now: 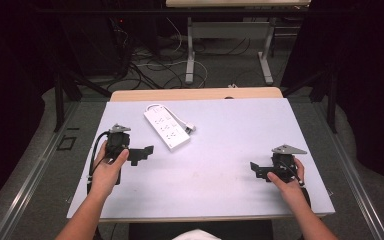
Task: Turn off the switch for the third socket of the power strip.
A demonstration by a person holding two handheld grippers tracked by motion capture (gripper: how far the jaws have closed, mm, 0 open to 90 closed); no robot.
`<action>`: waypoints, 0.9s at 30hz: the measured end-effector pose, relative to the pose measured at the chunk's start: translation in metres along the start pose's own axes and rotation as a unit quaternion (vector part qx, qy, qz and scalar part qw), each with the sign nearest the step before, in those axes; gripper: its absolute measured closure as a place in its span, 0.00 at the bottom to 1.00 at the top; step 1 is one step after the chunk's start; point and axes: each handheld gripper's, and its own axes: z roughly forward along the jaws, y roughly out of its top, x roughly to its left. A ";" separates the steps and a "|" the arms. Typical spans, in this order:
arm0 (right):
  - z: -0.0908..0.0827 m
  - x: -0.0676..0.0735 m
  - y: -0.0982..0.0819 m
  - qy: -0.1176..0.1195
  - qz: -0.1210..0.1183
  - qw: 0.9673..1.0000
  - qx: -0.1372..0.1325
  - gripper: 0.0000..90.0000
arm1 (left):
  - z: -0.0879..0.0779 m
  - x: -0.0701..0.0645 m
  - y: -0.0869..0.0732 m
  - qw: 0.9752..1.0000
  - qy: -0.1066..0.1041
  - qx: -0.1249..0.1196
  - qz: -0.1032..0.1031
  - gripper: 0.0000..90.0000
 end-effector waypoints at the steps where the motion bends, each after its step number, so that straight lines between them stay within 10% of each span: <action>1: 0.000 0.000 0.000 -0.001 -0.002 1.000 -0.001 0.00 | -0.001 0.001 -0.002 1.000 0.001 -0.001 -0.004 0.01; 27: 0.001 0.000 0.000 0.000 -0.002 1.000 0.001 0.00 | -0.003 0.042 -0.050 0.998 0.037 -0.009 -0.052 0.01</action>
